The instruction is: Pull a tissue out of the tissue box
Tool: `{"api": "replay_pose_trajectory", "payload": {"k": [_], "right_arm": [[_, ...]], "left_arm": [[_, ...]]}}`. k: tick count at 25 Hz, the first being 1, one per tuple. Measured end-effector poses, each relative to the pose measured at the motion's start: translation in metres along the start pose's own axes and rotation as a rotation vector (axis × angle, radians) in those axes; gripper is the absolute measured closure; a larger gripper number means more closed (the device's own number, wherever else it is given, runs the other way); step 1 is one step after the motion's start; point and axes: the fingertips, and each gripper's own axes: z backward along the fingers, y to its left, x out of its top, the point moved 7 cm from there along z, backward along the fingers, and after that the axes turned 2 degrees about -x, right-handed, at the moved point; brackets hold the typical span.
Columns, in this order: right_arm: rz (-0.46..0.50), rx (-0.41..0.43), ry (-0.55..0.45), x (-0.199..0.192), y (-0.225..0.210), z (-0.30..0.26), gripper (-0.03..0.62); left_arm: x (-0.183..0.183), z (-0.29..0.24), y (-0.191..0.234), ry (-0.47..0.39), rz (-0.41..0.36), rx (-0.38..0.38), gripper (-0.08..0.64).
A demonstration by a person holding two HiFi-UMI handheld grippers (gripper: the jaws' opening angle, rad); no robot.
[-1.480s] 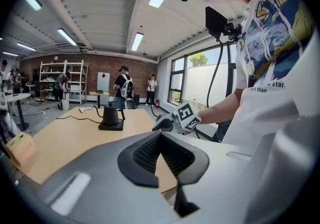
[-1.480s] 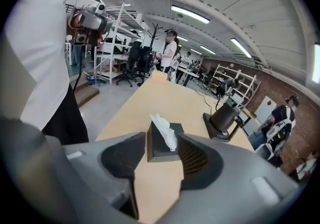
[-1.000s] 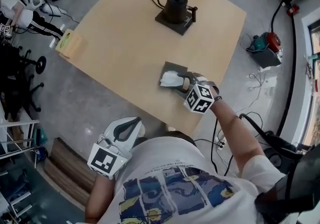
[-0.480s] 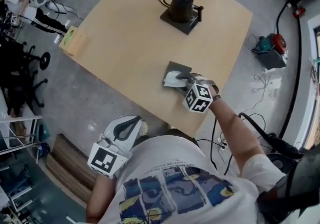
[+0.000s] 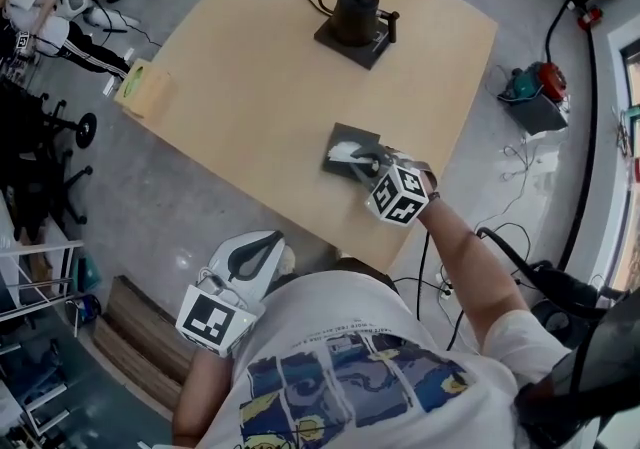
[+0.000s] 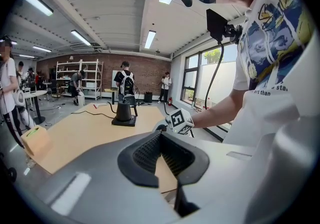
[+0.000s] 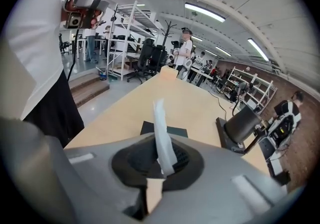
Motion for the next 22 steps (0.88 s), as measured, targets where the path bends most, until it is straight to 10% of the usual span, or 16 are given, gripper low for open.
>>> {"api": "replay_pose_trajectory", "payload": {"k": [22], "right_arm": [[-0.134, -0.15, 0.005, 0.019, -0.033, 0.038, 0.589]], "left_arm": [[-0.01, 0.021, 0.009, -0.039, -0.002, -0.065, 0.554]]}}
